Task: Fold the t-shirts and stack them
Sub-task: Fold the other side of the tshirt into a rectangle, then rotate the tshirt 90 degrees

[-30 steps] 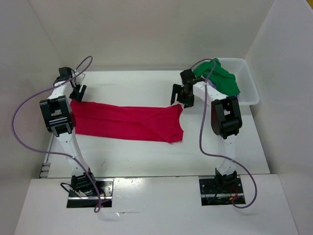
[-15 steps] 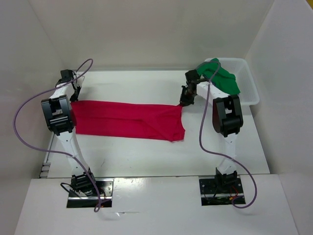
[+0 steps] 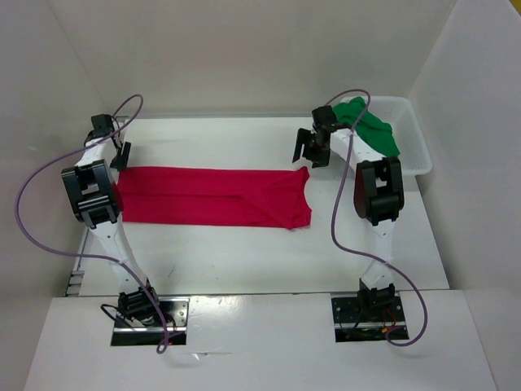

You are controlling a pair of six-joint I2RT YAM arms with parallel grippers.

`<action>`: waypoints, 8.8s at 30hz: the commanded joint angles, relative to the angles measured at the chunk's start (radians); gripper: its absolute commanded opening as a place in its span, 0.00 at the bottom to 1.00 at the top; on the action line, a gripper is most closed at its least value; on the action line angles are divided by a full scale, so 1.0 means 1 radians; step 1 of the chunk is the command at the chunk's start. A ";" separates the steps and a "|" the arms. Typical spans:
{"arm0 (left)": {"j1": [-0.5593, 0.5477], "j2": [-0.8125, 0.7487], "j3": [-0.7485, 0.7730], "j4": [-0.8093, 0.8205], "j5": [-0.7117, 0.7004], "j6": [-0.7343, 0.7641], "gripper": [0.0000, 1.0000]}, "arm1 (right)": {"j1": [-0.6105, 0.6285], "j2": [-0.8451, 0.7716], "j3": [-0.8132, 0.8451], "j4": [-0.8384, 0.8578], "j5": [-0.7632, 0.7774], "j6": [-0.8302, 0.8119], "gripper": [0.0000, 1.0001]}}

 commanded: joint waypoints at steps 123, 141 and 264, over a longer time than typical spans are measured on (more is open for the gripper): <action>-0.848 -0.159 -0.071 -0.112 0.373 -0.362 0.00 | 0.154 -0.177 -0.164 -0.046 0.106 -0.065 0.00; -0.839 -0.167 -0.111 0.024 0.236 -0.393 0.00 | 0.123 -0.070 -0.065 -0.046 0.106 -0.065 0.00; 0.208 -0.848 -0.557 -0.178 0.420 -0.216 1.00 | 0.661 -0.419 -0.006 -0.080 0.479 0.105 1.00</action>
